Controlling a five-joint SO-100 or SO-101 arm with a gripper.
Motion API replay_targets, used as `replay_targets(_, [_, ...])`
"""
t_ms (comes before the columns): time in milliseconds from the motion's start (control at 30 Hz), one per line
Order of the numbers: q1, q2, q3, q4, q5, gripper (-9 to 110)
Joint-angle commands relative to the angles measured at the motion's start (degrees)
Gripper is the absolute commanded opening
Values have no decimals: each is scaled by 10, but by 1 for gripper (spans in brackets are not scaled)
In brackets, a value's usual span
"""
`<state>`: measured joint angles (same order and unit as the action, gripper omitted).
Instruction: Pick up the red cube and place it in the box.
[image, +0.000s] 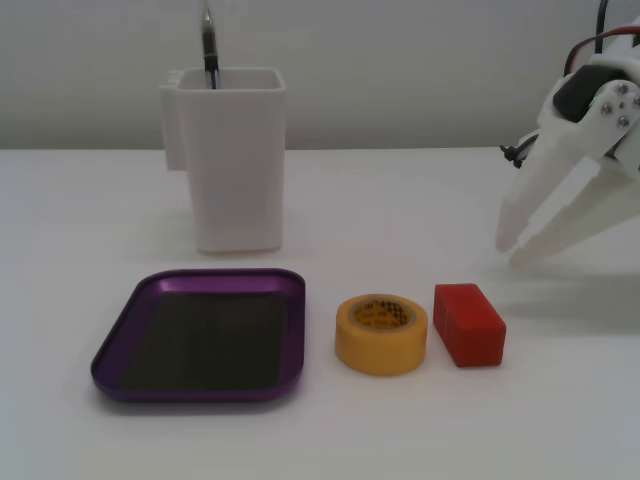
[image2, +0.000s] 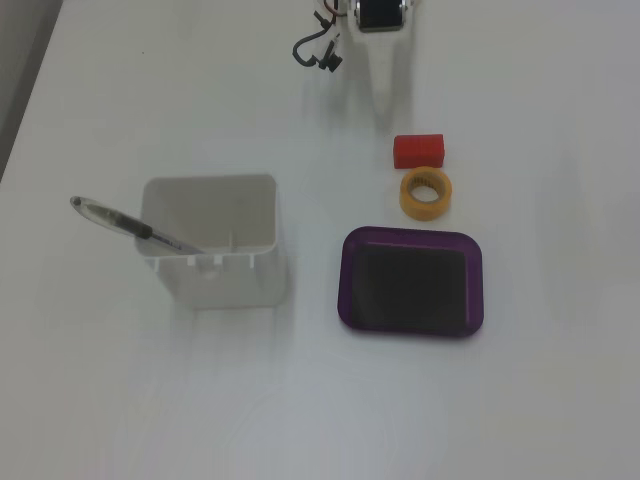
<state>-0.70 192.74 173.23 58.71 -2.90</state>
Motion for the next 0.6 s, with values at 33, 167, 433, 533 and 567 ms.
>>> replay_targets(33, [5,31,-46,-26,3,0])
replay_targets(167, [6,2,-93,-38,0,0])
replay_targets(433, [-3,-353,-337,-25,4,5])
replay_targets(533, [-4,-507,-462,26,4,10])
replay_targets(567, [-4,-550,-504,47,4,11])
